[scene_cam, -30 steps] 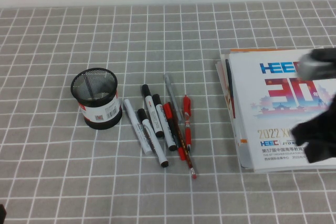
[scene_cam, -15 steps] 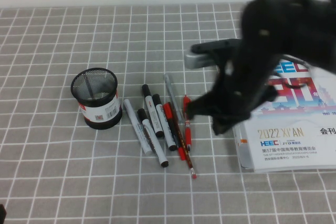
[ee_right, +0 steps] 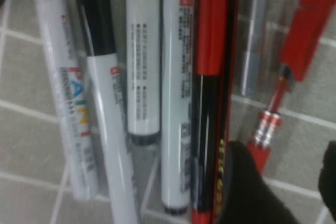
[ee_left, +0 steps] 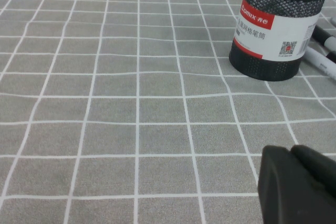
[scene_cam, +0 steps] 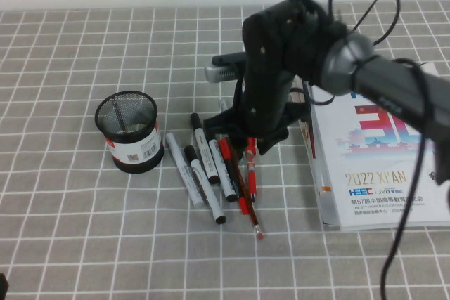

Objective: Put the pen into the pen holder
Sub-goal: Pick up the pen on the table

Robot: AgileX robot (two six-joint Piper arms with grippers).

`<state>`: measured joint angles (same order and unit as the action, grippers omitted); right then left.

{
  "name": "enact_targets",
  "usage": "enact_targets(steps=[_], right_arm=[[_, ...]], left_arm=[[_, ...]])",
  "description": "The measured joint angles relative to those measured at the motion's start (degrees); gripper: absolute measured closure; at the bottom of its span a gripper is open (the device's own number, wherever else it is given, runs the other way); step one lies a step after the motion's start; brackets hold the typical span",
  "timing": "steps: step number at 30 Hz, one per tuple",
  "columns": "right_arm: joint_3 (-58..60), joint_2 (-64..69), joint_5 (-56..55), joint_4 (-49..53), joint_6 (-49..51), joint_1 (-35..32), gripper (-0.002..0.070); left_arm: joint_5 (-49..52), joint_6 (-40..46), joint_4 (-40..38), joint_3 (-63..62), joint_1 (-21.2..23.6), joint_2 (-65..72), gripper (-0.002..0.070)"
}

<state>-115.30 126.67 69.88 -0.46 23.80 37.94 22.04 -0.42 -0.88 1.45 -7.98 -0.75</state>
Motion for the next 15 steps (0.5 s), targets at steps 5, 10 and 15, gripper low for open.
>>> enact_targets(steps=[5, 10, 15], right_arm=[[-0.60, 2.94, 0.23, 0.46, 0.13, 0.00, 0.0398], [-0.74, 4.43, 0.23, 1.74, 0.23, 0.12, 0.0406], [-0.74, 5.01, 0.23, 2.68, 0.23, 0.12, 0.0444]], left_arm=[[0.00, 0.00, 0.00, 0.00, 0.00, 0.00, 0.0681], [0.00, 0.00, 0.00, 0.00, 0.00, 0.00, 0.0681], [0.00, 0.00, 0.00, 0.00, 0.00, 0.00, 0.0681]])
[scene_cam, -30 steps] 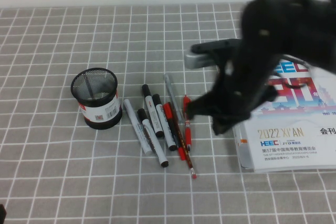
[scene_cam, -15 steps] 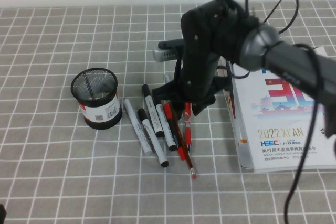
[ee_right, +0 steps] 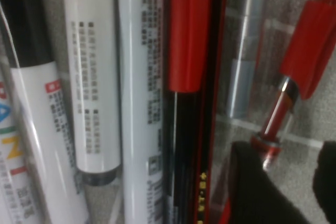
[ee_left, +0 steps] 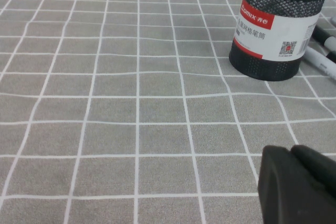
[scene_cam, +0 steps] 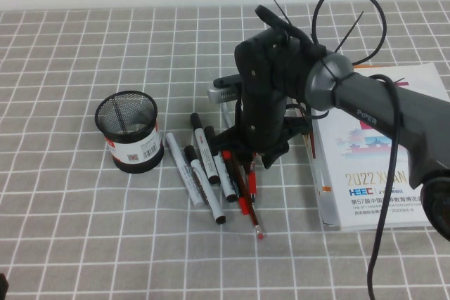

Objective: Put the pen into the pen holder
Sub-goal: Pick up the pen on the table

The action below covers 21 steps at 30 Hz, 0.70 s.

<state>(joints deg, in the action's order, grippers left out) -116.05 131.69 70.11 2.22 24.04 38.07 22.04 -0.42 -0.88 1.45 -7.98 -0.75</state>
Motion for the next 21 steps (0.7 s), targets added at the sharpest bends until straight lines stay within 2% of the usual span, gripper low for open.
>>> enact_targets(steps=[7, 12, 21], right_arm=[[-0.12, 1.24, 0.00, -0.55, 0.00, 0.00, 0.0521], [-0.12, 1.24, 0.00, -0.84, 0.00, -0.10, 0.0604], [-0.13, -4.31, -1.18, 0.21, 0.18, 0.03, 0.0610]], left_arm=[[0.00, 0.00, 0.00, 0.00, 0.00, 0.00, 0.0681], [0.00, 0.00, 0.00, 0.00, 0.00, 0.00, 0.0681], [0.00, 0.00, 0.00, 0.00, 0.00, 0.00, 0.0681]])
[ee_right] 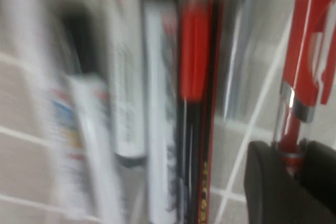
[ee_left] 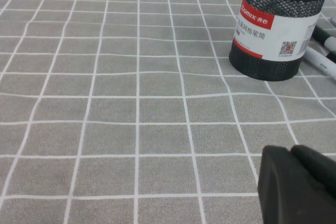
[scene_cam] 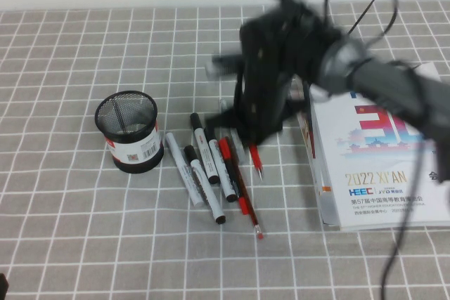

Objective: Put the pen into the pen holder
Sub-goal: Place the pen onto the pen holder

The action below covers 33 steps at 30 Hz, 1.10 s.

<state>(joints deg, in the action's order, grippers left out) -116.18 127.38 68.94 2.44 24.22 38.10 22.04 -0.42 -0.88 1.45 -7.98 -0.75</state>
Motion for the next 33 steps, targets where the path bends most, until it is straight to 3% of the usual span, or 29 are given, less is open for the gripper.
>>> enact_targets(steps=[7, 11, 16, 18, 21, 24, 33], right_arm=[[3.26, -12.70, -14.18, 9.62, 4.23, 3.20, 0.0610], [12.91, -17.33, -28.45, 14.47, 10.55, 4.63, 0.0610], [27.25, -19.62, -59.85, 22.28, 18.79, 4.35, 0.0611], [30.98, -19.06, -78.97, 25.10, 17.12, 3.95, 0.0611], [31.19, -16.19, -96.32, 24.57, 11.44, 3.86, 0.0611], [28.72, -11.89, -101.64, 21.02, 8.46, 4.12, 0.0611], [24.00, -1.47, -104.30, 20.36, 7.66, 5.27, 0.0611]], left_arm=[[0.00, 0.00, 0.00, 0.00, 0.00, 0.00, 0.0681], [0.00, 0.00, 0.00, 0.00, 0.00, 0.00, 0.0681], [0.00, 0.00, 0.00, 0.00, 0.00, 0.00, 0.0681], [0.00, 0.00, 0.00, 0.00, 0.00, 0.00, 0.0681], [0.00, 0.00, 0.00, 0.00, 0.00, 0.00, 0.0681], [0.00, 0.00, 0.00, 0.00, 0.00, 0.00, 0.0681], [0.00, 0.00, 0.00, 0.00, 0.00, 0.00, 0.0681]])
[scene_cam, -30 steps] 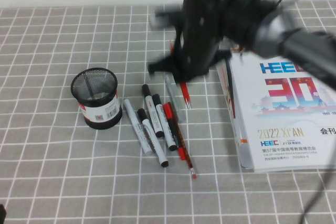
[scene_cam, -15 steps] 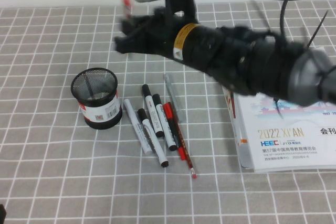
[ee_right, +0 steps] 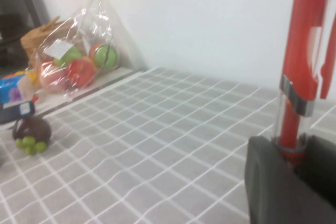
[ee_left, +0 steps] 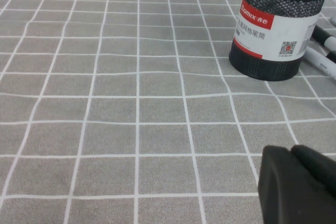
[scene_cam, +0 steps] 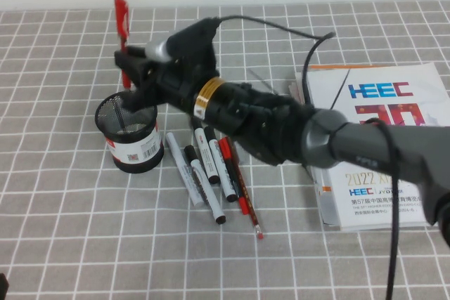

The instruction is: Put the pen into the pen holder

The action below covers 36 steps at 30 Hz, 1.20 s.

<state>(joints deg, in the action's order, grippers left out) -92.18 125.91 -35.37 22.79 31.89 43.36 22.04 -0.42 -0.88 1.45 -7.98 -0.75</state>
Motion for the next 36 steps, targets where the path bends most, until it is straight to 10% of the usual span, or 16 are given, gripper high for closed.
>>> enact_targets(steps=[8, 18, 27, 36], right_arm=[[-0.48, 2.55, 0.00, -0.39, 0.00, 1.51, 0.0586], [-0.48, 3.16, 2.32, -6.27, -1.31, 1.53, 0.0302], [5.04, -11.70, 8.28, 1.33, -1.06, 1.53, 0.0641], [26.59, -37.75, 19.09, 7.93, -0.56, 1.53, 0.0687]], left_arm=[[0.00, 0.00, 0.00, 0.00, 0.00, 0.00, 0.0681], [0.00, 0.00, 0.00, 0.00, 0.00, 0.00, 0.0681], [0.00, 0.00, 0.00, 0.00, 0.00, 0.00, 0.0681], [0.00, 0.00, 0.00, 0.00, 0.00, 0.00, 0.0681]])
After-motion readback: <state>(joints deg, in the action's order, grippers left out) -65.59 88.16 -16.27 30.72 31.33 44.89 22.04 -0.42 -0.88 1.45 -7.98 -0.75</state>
